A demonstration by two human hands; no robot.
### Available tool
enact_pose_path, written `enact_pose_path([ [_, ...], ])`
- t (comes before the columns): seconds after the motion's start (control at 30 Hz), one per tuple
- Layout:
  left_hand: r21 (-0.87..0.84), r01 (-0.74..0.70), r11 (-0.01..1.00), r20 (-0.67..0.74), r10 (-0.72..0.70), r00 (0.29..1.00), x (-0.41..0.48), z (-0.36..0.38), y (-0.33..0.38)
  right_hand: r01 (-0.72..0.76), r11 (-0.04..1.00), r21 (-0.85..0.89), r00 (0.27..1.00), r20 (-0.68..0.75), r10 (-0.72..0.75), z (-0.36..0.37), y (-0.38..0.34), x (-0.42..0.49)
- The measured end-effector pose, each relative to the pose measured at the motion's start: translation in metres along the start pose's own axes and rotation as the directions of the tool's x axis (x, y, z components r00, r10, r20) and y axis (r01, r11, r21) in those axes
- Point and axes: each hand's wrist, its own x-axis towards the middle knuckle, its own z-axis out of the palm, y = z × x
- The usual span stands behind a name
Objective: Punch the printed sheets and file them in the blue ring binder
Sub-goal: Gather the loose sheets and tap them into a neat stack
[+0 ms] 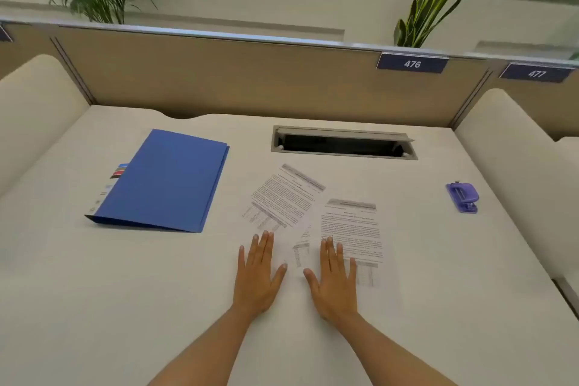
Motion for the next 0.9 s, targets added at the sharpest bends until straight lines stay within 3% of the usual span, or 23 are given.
enact_pose_path([
  [0.27, 0.083, 0.014, 0.996, 0.045, -0.018, 0.999, -0.004, 0.0073, -0.0058, -0.052, 0.995, -0.082, 0.998, 0.02, 0.053, 0.0094, 0.0019, -0.0089],
  [0.9, 0.075, 0.013, 0.997, 0.046, -0.016, 0.999, -0.0048, 0.0103, -0.0071, -0.056, 0.998, -0.024, 0.997, 0.045, 0.057, 0.0022, 0.0, -0.011],
])
